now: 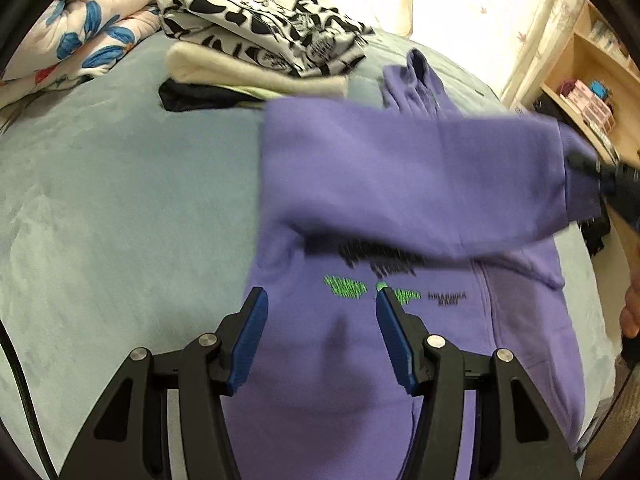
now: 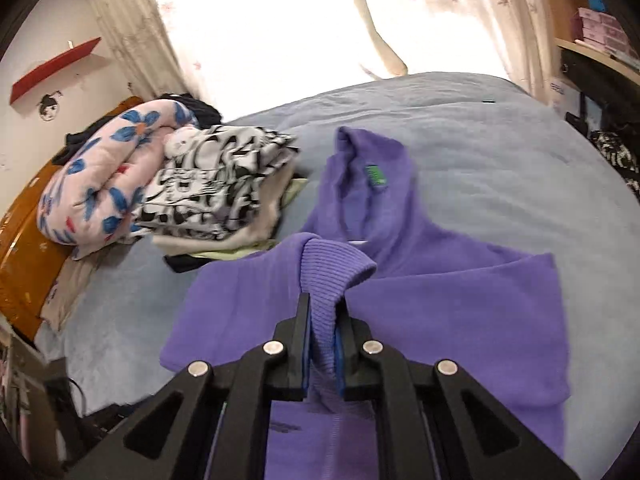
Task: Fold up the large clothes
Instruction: 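Grasp the folded cuff with the right tool and lift it toward the hood, then lay the cuff on the hoodie front with the right tool while the left tool pinches the hoodie side, then open both tools and lift them off the folded sleeves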
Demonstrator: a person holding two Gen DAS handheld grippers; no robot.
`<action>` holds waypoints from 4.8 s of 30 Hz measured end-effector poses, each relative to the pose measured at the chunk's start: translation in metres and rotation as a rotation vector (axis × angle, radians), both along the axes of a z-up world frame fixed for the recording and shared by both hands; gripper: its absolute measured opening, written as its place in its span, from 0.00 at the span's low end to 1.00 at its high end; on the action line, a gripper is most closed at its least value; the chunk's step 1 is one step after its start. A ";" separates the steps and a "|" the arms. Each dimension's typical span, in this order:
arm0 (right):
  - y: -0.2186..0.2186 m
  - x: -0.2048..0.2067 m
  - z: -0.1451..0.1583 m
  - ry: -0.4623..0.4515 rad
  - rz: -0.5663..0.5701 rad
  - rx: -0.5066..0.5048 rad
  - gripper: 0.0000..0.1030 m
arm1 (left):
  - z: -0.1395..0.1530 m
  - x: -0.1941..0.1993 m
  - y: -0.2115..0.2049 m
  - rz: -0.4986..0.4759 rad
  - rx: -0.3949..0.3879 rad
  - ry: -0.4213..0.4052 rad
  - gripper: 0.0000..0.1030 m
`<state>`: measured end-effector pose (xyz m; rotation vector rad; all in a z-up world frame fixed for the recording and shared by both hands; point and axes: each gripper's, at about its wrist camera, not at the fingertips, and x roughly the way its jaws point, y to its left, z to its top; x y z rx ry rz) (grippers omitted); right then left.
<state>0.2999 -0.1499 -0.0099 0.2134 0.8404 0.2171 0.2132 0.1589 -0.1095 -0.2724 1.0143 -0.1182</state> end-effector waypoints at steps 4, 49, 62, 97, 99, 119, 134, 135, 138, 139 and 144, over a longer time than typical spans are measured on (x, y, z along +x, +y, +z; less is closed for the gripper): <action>-0.007 0.006 -0.012 0.033 -0.010 -0.023 0.09 | -0.004 0.022 0.015 0.007 -0.010 0.025 0.55; -0.086 0.062 -0.136 0.328 -0.132 0.043 0.52 | -0.059 0.191 0.021 -0.012 0.029 0.177 0.69; -0.048 0.089 -0.136 0.201 -0.109 -0.227 0.18 | -0.058 0.189 0.012 -0.015 0.039 0.053 0.15; -0.045 0.029 -0.137 0.162 -0.083 -0.072 0.00 | -0.055 0.112 -0.037 -0.064 0.085 -0.081 0.26; -0.052 0.026 -0.132 0.161 -0.088 -0.043 0.00 | -0.054 0.110 -0.031 -0.058 0.059 -0.091 0.26; -0.029 0.015 -0.120 0.200 -0.105 -0.171 0.03 | -0.052 0.106 -0.036 -0.055 0.082 -0.052 0.26; -0.020 -0.023 -0.089 0.181 -0.084 -0.175 0.03 | -0.015 0.071 -0.038 -0.071 0.160 -0.049 0.35; -0.019 -0.027 -0.086 0.178 -0.081 -0.173 0.03 | -0.011 0.069 -0.038 -0.073 0.160 -0.052 0.35; -0.017 -0.039 -0.076 0.173 -0.077 -0.165 0.03 | 0.004 0.054 -0.039 -0.081 0.181 -0.071 0.36; -0.017 -0.044 -0.072 0.170 -0.076 -0.162 0.03 | 0.009 0.050 -0.040 -0.084 0.186 -0.077 0.36; -0.016 -0.068 -0.052 0.152 -0.076 -0.160 0.03 | 0.035 0.020 -0.043 -0.094 0.213 -0.112 0.48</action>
